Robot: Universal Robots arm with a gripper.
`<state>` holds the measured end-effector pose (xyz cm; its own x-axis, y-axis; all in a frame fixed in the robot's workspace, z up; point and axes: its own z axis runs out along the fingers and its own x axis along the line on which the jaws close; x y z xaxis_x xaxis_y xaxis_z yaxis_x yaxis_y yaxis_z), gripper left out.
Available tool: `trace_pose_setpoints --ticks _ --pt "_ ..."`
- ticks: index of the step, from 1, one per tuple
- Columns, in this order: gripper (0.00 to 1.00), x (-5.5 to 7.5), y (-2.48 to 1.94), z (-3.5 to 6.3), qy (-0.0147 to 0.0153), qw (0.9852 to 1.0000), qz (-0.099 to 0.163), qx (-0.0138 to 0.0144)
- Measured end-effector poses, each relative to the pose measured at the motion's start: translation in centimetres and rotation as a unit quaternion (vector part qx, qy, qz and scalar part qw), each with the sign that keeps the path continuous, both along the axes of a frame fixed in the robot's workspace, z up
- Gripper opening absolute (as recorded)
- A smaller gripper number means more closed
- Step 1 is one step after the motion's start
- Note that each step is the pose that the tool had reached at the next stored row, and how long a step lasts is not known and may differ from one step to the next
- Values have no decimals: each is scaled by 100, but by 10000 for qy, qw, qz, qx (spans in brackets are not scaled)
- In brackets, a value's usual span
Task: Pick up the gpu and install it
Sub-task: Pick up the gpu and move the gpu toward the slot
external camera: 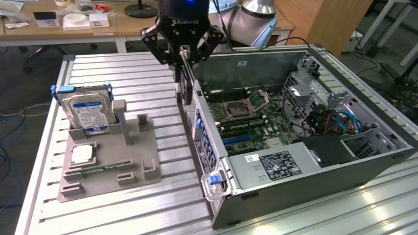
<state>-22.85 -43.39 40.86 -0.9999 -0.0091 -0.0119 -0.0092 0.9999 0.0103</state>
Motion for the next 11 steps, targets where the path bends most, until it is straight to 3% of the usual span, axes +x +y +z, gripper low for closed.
trace_pose_setpoints --ticks 11 --pt "28 276 0 -1 0 10000 0 0"
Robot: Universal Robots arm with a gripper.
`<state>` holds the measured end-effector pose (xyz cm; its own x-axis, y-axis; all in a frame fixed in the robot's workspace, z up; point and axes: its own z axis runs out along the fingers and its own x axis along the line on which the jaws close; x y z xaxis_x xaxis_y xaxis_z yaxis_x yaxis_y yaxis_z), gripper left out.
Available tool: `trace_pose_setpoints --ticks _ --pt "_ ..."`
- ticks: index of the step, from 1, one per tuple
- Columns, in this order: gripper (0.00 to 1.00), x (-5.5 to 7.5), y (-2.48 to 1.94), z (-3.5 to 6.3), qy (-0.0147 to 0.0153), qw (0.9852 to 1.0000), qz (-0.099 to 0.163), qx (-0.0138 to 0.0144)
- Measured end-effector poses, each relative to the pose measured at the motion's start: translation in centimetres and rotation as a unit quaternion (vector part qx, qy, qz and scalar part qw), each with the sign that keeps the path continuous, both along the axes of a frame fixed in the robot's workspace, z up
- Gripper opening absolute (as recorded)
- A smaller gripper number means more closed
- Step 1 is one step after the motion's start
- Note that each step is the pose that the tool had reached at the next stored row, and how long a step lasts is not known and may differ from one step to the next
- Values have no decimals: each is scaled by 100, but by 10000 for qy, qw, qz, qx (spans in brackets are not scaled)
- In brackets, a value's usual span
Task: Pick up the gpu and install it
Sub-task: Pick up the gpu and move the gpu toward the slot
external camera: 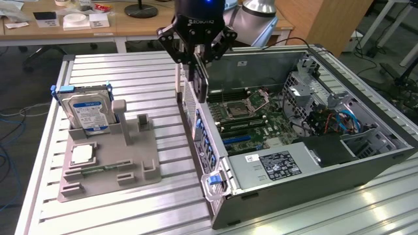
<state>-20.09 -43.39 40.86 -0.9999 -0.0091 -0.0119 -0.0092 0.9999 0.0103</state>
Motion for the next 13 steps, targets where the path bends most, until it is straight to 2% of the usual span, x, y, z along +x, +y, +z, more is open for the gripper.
trace_pose_setpoints --ticks 5,9,13 --pt "28 141 0 -1 -1 10000 0 0" --pt "28 600 0 -5 0 10000 1 0" --pt "28 711 0 -6 0 10000 0 0"
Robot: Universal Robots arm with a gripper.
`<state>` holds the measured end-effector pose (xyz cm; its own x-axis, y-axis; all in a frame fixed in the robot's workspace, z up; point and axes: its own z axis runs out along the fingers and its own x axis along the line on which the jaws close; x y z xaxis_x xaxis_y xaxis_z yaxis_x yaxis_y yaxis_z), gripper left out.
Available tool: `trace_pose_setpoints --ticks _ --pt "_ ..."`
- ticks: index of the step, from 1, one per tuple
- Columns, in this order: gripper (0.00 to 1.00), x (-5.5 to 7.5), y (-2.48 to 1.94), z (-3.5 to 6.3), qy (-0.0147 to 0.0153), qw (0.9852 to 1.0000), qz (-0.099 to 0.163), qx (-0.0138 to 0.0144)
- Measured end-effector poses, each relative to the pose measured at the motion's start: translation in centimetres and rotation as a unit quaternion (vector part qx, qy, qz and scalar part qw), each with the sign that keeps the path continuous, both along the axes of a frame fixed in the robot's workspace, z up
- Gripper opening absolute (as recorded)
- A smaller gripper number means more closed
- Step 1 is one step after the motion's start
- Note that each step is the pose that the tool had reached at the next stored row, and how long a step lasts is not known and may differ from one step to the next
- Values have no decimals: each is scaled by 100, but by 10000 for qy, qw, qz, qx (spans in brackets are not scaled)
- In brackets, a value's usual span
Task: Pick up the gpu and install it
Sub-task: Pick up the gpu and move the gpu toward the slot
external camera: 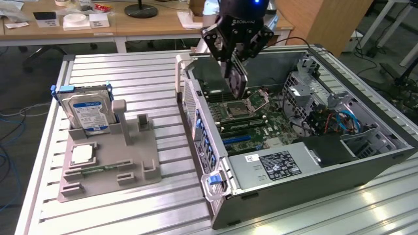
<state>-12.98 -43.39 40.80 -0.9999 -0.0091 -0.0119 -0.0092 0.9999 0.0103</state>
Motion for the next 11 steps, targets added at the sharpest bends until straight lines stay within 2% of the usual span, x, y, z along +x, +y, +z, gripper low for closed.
trace_pose_setpoints --ticks 11 --pt "28 297 0 -5 0 10000 0 0"
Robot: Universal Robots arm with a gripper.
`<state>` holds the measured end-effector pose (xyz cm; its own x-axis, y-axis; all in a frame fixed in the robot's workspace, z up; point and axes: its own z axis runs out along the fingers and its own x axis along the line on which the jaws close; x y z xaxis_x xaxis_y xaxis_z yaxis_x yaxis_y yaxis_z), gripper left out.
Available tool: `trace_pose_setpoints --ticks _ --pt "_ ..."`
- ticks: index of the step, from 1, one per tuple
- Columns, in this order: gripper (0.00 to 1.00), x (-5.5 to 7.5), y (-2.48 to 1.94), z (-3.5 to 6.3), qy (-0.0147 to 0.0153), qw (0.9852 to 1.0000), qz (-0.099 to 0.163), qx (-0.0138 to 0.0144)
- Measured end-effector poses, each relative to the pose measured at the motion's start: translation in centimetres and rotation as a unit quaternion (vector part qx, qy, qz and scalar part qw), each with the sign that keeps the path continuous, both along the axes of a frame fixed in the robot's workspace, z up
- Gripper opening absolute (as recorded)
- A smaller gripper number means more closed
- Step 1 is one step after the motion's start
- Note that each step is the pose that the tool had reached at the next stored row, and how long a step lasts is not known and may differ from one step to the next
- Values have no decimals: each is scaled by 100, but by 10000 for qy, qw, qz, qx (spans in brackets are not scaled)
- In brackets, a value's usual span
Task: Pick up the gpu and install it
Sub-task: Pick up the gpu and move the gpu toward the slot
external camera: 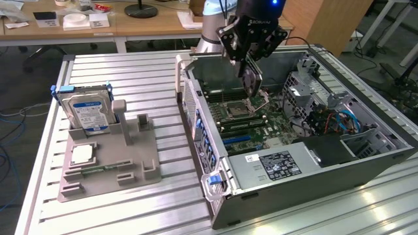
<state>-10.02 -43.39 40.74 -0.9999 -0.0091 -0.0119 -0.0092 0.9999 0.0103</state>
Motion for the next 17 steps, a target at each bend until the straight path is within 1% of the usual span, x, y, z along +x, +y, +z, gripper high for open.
trace_pose_setpoints --ticks 10,17 --pt "28 315 0 -4 0 10000 1 0" --pt "28 565 0 -6 0 10000 3 0"
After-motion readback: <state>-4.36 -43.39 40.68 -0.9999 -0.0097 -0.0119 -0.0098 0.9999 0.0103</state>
